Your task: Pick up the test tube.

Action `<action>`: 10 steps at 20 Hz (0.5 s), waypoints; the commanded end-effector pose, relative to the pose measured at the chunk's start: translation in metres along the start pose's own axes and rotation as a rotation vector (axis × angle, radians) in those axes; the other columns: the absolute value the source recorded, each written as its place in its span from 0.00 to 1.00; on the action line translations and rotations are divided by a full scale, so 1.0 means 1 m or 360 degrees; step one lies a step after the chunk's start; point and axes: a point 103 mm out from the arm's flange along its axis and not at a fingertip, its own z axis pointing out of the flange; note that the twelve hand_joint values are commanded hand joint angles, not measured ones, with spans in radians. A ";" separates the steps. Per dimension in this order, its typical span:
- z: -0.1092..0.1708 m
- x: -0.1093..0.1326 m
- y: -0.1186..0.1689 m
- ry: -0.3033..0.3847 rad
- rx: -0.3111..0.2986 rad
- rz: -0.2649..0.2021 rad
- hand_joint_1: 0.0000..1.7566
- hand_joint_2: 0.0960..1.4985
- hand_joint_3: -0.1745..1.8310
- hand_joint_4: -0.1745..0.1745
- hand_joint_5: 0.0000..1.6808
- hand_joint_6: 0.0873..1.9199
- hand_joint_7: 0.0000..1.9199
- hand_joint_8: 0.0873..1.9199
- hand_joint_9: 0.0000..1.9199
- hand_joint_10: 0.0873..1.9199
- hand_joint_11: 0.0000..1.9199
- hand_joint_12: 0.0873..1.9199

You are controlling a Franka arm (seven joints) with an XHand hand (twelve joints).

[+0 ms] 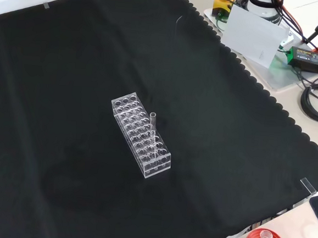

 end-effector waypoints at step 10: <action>0.049 0.000 0.047 0.0548 0.0139 -0.0057 0.36 0.49 0.33 0.47 0.15 0.06 0.10 0.34 0.07 0.44 0.00 0.70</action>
